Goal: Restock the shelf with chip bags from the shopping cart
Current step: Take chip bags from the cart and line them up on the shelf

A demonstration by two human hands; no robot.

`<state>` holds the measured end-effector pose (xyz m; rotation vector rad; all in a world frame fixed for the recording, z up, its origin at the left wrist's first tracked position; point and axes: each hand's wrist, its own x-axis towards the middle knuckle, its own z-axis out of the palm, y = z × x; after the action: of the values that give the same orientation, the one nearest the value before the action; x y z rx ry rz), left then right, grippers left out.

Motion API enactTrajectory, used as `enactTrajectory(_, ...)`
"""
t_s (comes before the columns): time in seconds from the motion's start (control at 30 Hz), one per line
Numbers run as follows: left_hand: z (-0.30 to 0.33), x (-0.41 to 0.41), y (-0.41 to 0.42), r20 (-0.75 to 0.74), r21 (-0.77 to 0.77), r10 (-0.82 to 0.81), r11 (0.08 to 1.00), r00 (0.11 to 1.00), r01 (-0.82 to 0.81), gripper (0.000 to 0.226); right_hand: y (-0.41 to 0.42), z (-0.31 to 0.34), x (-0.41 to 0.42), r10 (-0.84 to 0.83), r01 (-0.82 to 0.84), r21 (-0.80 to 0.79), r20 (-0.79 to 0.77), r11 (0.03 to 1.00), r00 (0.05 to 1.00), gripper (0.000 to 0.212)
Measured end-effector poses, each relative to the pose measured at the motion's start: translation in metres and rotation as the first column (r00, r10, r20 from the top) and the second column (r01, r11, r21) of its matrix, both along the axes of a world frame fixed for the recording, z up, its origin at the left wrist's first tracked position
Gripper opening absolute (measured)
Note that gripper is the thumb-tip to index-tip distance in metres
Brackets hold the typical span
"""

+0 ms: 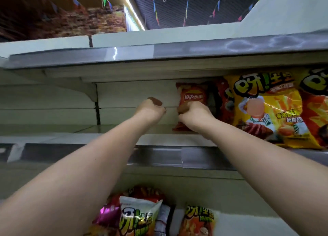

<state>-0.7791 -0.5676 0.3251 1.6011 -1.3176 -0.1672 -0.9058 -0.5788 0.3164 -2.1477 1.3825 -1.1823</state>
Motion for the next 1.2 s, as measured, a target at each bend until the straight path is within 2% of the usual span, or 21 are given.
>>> enactTrajectory(0.23, -0.021, 0.036, 0.083, 0.003, -0.031, 0.223, 0.974, 0.975, -0.222, 0.014, 0.046, -0.012, 0.031, 0.289, -0.288, -0.056, 0.008, 0.956, 0.957, 0.025)
enactTrajectory(0.37, -0.034, 0.059, 0.134, 0.016, -0.026, 0.353, 0.935, 0.935, -0.353, 0.008, 0.076, -0.027, 0.060, 0.472, -0.469, -0.057, 0.080, 0.881, 0.878, 0.021)
enactTrajectory(0.57, -0.055, 0.101, 0.208, 0.014, -0.013, 0.487, 0.874, 0.873, -0.486, 0.007, 0.128, -0.040, 0.110, 0.639, -0.639, -0.029, 0.067, 0.769, 0.766, 0.022)
enactTrajectory(0.77, -0.087, 0.168, 0.284, -0.082, 0.065, 0.572, 0.820, 0.816, -0.569, 0.008, 0.185, -0.072, 0.177, 0.754, -0.753, 0.063, 0.018, 0.654, 0.657, 0.020)
enactTrajectory(0.9, -0.117, 0.220, 0.334, -0.113, 0.159, 0.618, 0.784, 0.778, -0.600, 0.006, 0.223, -0.107, 0.233, 0.816, -0.802, 0.184, 0.002, 0.568, 0.579, 0.024)
enactTrajectory(1.1, -0.185, 0.298, 0.401, -0.131, 0.337, 0.681, 0.714, 0.721, -0.614, 0.012, 0.272, -0.172, 0.316, 0.858, -0.800, 0.359, -0.003, 0.480, 0.513, 0.027)
enactTrajectory(1.2, -0.233, 0.333, 0.427, -0.172, 0.430, 0.719, 0.669, 0.673, -0.606, 0.007, 0.291, -0.208, 0.350, 0.866, -0.780, 0.429, -0.009, 0.455, 0.500, 0.029)
